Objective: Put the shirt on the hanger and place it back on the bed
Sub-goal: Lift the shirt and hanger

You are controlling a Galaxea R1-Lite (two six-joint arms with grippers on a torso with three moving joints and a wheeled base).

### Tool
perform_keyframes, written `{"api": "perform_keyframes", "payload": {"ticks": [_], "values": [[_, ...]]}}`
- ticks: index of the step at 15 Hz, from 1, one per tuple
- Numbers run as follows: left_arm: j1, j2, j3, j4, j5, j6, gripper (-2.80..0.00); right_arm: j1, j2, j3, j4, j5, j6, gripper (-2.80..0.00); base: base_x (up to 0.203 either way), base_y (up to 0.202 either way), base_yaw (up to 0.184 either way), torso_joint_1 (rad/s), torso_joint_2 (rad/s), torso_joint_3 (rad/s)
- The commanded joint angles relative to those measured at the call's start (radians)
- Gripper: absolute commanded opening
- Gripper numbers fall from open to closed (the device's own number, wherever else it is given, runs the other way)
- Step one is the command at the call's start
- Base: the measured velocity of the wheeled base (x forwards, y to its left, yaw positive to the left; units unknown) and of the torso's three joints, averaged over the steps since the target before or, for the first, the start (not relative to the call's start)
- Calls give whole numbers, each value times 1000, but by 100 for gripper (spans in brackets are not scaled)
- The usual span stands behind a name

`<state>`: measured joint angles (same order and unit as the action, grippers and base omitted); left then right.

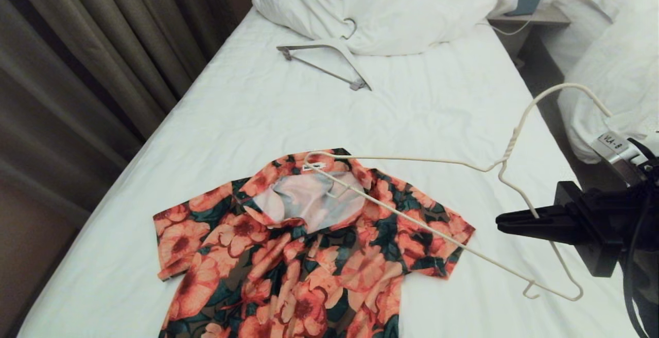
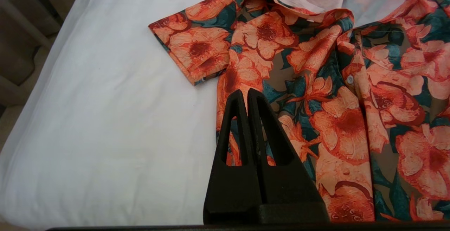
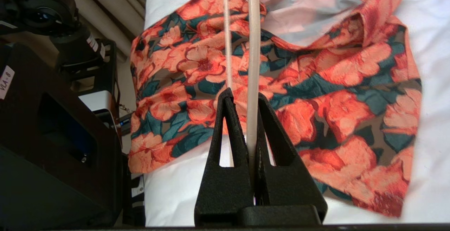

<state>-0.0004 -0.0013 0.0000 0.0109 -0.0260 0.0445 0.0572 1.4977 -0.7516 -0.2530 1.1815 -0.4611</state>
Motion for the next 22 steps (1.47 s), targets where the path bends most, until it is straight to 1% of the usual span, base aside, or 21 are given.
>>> {"api": "perform_keyframes", "payload": {"ticks": [1,2,3,4,5,7,10,13,14,16,18,19,21,22], "values": [[0,2,-3,4,-7,35,-280,13,7,-3,0,6,-1,-280,0,0,0,0,0,0],[0,13,-28,0,-20,68,-280,10,9,-3,1,6,-1,-280,0,0,0,0,0,0],[0,48,-69,2,-36,69,-280,6,10,-5,0,6,1,-280,0,0,0,0,0,0],[-2,112,-102,2,-46,55,-280,6,13,-6,1,6,1,-280,0,0,0,0,0,0],[-6,213,-135,-2,-55,29,-280,8,19,-7,0,5,1,-280,0,0,0,0,0,0],[-36,468,-180,-42,-84,-34,-280,9,35,-28,0,4,1,-280,0,0,0,0,0,0],[-89,880,-234,-215,-141,-133,-280,-27,65,-49,-14,4,-2,-280,0,0,0,0,0,0],[-119,1287,-301,-429,-193,-229,-280,-69,91,-53,-62,4,-1,-280,0,0,0,0,0,0],[-126,1421,-335,-494,-201,-252,-280,-71,110,-65,-69,4,-2,-280,0,0,0,0,0,0],[-138,1648,-431,-591,-197,-289,-280,-69,147,-79,-100,4,-3,-280,0,0,0,0,0,0],[-164,1816,-576,-658,-178,-328,-280,-67,191,-79,-147,4,-4,-280,0,0,0,0,0,0],[-178,1861,-647,-678,-154,-343,0,-66,205,-78,-166,4,-4,-280,0,0,0,0,0,0],[-200,1912,-738,-689,-91,-357,0,-68,210,-78,-172,4,-5,-280,0,0,0,0,0,0],[-201,1920,-764,-664,-71,-357,0,-68,210,-78,-172,4,-6,-280,0,0,0,0,0,0]]}}
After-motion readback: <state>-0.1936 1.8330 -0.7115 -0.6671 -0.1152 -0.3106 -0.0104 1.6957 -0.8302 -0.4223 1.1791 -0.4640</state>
